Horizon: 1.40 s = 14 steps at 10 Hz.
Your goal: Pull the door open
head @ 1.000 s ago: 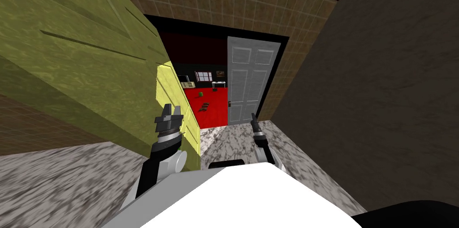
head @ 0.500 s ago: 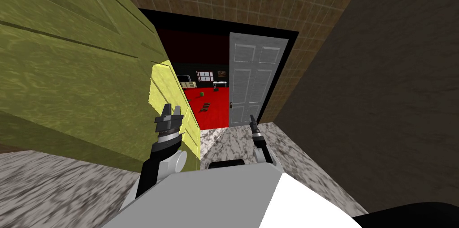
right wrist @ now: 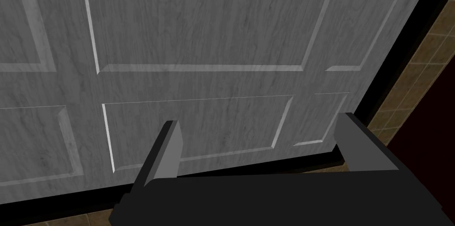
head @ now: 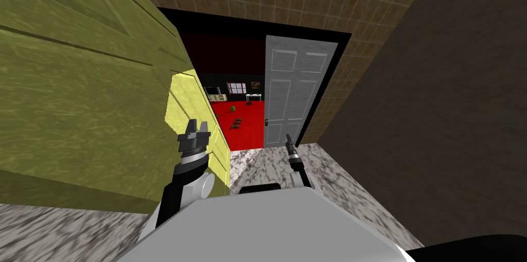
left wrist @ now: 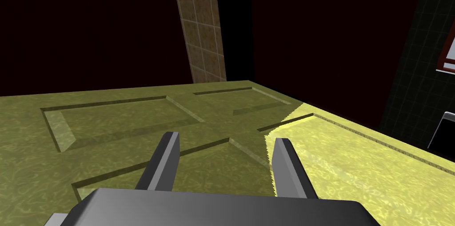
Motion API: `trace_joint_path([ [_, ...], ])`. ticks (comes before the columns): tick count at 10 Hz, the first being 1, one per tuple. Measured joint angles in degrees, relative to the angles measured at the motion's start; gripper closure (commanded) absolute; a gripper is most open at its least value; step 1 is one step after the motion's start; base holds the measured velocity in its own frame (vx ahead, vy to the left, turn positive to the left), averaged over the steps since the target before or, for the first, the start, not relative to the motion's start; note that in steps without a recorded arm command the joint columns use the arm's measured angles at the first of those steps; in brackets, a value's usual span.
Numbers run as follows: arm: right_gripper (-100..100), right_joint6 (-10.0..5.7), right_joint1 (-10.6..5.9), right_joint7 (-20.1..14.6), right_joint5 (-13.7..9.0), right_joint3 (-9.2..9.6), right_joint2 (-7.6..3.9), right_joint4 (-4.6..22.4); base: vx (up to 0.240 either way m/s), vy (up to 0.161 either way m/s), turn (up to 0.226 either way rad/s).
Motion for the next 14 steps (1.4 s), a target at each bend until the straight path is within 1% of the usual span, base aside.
trace_joint_path([
  [2,-100,-0.42,-1.2,-0.5,-0.5,-0.05,-0.21,3.3,0.142,0.005,0.047],
  [3,-100,-0.63,-1.69,-0.7,-0.6,0.02,-0.09,4.9,0.121,0.013,0.037],
  [6,-100,-0.96,-2.27,-1.0,-1.0,0.3,0.17,7.9,0.104,0.0,0.028],
  [11,-100,-1.66,-4.05,-1.6,-1.6,0.51,0.72,13.5,0.098,0.006,0.024],
  [13,-100,-2.18,-5.05,-1.8,-1.9,0.56,1.02,16.5,0.147,0.005,0.024],
  [14,-100,-2.15,-5.48,-2.1,-2.1,0.57,1.02,17.7,0.129,-0.002,0.015],
])
